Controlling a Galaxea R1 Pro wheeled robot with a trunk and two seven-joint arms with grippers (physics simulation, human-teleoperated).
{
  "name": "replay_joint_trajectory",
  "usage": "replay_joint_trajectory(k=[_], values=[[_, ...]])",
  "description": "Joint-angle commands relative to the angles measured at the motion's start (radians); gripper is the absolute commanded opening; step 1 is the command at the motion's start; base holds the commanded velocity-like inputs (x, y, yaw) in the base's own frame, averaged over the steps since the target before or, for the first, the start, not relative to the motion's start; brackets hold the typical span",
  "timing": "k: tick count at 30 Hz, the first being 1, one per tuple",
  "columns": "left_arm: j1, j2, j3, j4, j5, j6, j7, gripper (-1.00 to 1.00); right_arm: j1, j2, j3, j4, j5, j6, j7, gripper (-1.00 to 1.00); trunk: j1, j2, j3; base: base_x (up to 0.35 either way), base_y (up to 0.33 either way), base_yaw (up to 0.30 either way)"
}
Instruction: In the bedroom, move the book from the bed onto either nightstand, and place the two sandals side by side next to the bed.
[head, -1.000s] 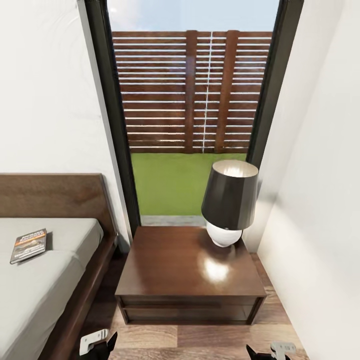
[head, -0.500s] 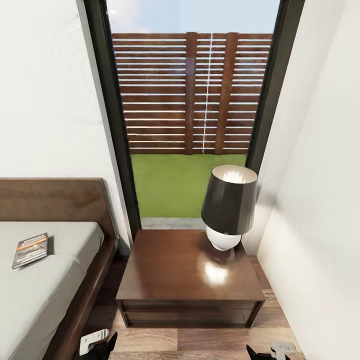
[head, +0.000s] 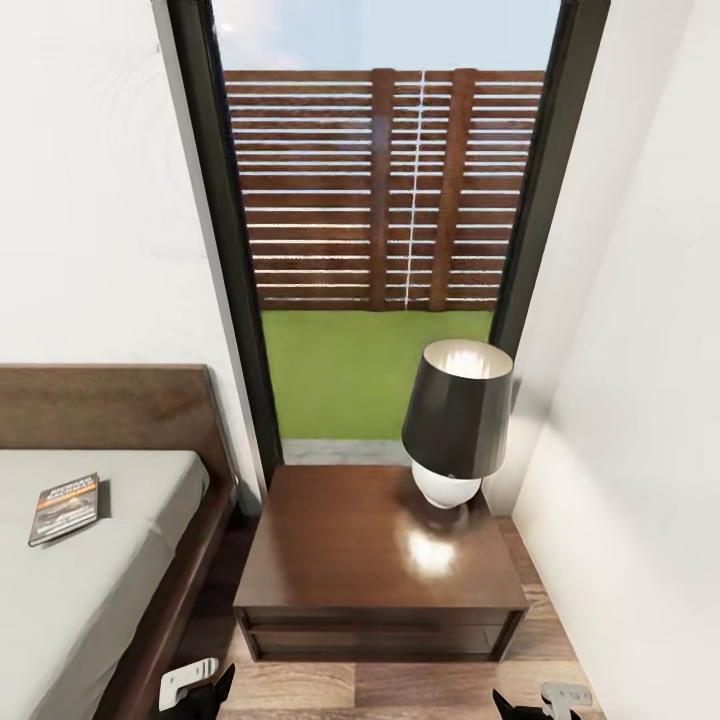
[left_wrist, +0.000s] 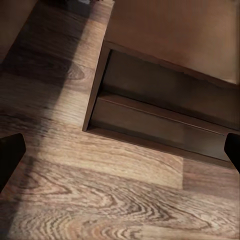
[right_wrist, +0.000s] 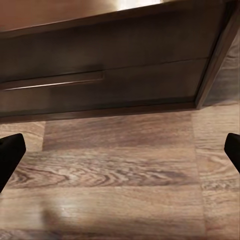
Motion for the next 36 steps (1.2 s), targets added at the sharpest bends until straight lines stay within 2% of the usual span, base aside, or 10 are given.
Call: replay_joint_trajectory(k=[1,36], values=[[-0.001,0.0,0.009,0.001,-0.01,-0.004,-0.004,1.0,-0.001,0.0,-0.004,0.001,-0.01,0.0,0.011,1.0,-0.004,0.007,0.002,0.0,0.0,0.0],[-0.001,0.0,0.009,0.001,-0.01,-0.004,-0.004,1.0,-0.001,0.0,-0.004,0.001,-0.011,0.0,0.011,1.0,-0.138,0.252,0.112,0.0,0.0,0.0]])
